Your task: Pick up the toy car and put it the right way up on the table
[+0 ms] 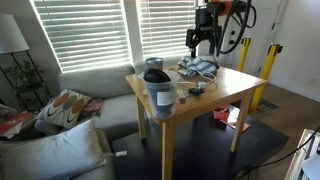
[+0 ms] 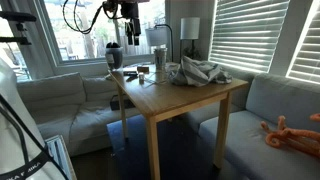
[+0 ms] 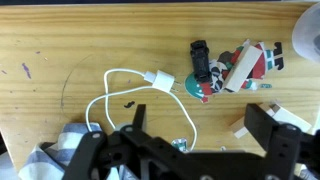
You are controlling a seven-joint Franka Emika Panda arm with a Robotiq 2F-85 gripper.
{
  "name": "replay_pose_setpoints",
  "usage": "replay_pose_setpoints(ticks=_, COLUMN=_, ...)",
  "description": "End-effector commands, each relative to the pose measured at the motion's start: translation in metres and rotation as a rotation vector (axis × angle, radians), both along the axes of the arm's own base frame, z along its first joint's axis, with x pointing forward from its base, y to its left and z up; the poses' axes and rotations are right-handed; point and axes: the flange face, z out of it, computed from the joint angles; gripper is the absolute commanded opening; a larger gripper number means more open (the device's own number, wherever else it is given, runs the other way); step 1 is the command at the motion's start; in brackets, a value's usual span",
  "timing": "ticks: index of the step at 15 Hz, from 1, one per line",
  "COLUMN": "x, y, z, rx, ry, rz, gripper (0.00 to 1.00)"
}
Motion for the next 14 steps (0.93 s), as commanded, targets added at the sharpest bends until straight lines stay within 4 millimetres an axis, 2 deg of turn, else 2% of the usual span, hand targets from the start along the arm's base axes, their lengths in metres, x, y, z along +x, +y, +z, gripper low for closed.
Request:
replay_pose_setpoints(ticks=1, x=0.000, y=0.000, z=0.000, rx=0.000, ry=0.001, rz=0.000, gripper=1.00)
replay_pose_setpoints(ticks=9, x=0.001, y=0.001, z=0.000, rx=0.004, ry=0.002, rz=0.014, gripper=1.00)
replay_pose_setpoints(ticks=14, x=-0.001, y=0.026, z=-0.028, rx=-0.020, ry=0.093, rz=0.065, gripper=1.00)
